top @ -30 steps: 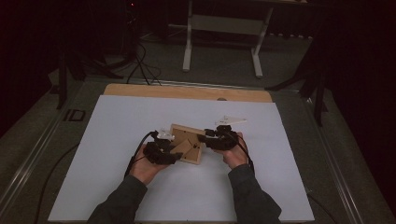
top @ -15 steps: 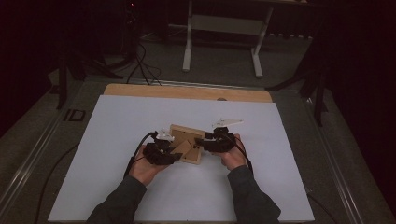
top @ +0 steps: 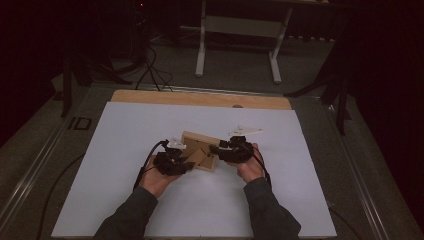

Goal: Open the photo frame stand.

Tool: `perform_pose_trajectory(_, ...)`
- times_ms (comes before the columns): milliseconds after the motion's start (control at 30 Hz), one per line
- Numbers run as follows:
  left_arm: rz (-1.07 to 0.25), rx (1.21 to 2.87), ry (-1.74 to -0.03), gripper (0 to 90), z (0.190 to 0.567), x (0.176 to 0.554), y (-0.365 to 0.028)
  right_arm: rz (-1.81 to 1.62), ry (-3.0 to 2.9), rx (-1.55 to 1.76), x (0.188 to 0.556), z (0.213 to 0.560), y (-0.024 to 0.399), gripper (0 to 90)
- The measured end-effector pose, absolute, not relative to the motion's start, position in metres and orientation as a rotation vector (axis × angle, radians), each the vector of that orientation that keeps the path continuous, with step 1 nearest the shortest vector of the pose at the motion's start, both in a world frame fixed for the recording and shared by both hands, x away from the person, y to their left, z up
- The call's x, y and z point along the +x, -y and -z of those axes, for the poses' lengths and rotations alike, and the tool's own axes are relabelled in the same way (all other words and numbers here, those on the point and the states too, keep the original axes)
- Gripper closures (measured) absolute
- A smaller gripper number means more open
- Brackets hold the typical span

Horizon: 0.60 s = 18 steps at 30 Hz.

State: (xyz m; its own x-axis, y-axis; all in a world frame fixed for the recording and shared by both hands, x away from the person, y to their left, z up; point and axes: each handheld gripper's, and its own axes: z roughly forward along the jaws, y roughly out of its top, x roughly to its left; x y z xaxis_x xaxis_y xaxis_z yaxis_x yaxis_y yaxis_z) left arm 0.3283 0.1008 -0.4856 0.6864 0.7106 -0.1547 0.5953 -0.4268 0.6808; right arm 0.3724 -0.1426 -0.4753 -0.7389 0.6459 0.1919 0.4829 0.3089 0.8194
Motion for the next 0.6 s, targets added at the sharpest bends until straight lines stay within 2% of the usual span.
perform_pose_trajectory(600,-0.32,2.172,-0.985,69.3,0.497,0.342,-0.096,-1.326,-2.329,0.997,0.368,0.469,0.136,56.5)
